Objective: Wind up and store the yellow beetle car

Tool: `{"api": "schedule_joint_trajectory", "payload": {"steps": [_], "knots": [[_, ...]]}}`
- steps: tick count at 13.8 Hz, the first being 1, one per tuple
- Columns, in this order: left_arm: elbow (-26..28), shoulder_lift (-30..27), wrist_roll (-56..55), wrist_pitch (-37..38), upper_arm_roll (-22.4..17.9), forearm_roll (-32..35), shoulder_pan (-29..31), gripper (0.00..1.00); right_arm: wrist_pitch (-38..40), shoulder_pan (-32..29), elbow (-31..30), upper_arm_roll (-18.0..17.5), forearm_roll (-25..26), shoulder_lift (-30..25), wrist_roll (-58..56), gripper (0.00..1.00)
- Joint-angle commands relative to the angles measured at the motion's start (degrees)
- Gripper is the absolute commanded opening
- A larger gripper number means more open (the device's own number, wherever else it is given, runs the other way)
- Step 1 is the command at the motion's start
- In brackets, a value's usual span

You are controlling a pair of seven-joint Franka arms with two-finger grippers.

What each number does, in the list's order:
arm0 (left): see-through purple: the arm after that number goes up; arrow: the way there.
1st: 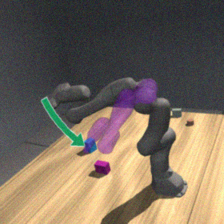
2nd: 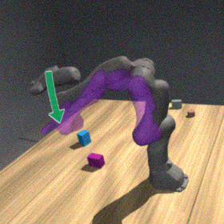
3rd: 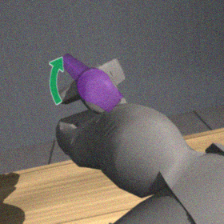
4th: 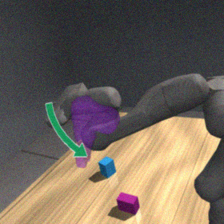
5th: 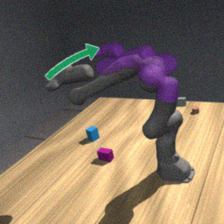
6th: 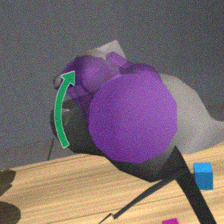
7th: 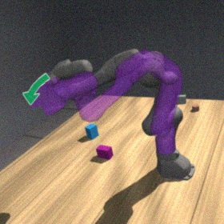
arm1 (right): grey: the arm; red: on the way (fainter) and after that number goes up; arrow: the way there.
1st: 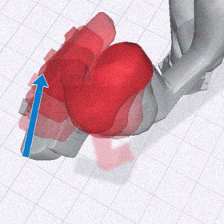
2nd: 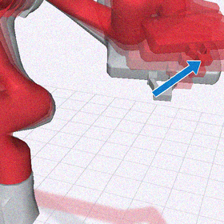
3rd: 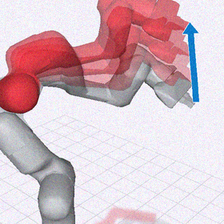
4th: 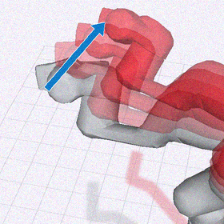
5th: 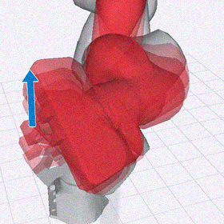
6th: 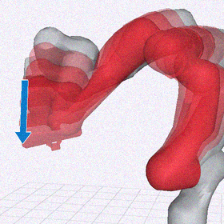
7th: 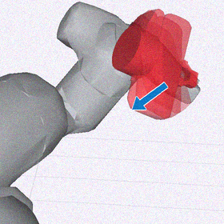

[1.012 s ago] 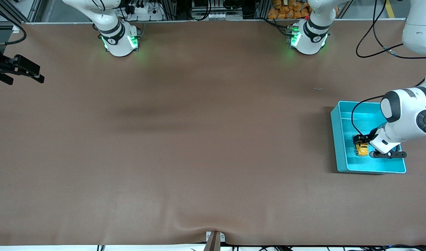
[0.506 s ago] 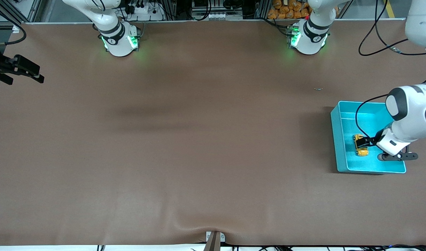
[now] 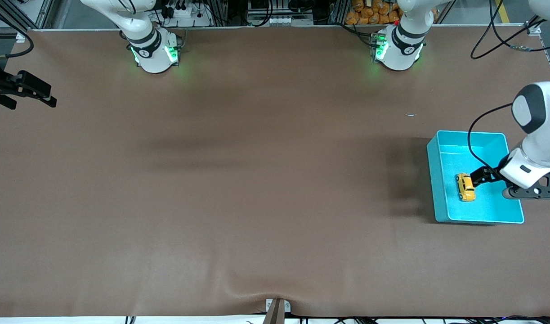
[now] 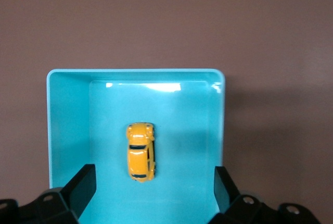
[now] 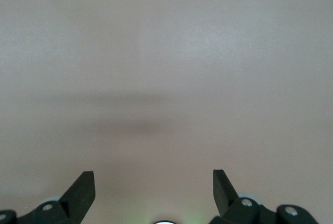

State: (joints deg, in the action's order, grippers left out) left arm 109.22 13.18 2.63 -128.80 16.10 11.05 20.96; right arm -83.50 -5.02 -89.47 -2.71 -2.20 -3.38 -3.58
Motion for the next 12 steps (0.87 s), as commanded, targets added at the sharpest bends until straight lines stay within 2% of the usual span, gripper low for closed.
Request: {"api": "schedule_joint_trajectory", "payload": {"steps": [1, 3, 4, 7, 10, 12], "knots": [[0.8, -5.1, -3.8, 5.5, 3.0, 0.3, 0.1, 1.0, 0.4, -0.6, 0.3, -0.5, 0.5, -0.4, 0.9, 1.0], [0.8, -8.4, -5.7, 11.3, 5.2, 0.1, -0.6, 1.0, 0.4, -0.6, 0.3, -0.5, 0.5, -0.4, 0.9, 1.0], [0.9, -10.6, -6.4, 14.2, 4.0, -0.1, -4.1, 1.0, 0.4, -0.6, 0.3, -0.5, 0.5, -0.4, 0.9, 1.0], [0.8, -15.2, -9.1, 19.4, -4.2, -3.6, -15.6, 1.0, 0.5, -0.7, 0.3, -0.5, 0.5, -0.4, 0.9, 1.0], [0.5, -19.6, -8.7, 26.0, -8.3, -5.6, -22.2, 1.0, 0.5, -0.7, 0.4, -0.4, 0.5, -0.4, 0.9, 1.0], [-3.2, -20.1, -8.2, 31.0, -10.2, -10.7, -24.1, 1.0, 0.4, -1.0, 0.9, -0.4, 0.5, -0.2, 0.8, 1.0]]}}
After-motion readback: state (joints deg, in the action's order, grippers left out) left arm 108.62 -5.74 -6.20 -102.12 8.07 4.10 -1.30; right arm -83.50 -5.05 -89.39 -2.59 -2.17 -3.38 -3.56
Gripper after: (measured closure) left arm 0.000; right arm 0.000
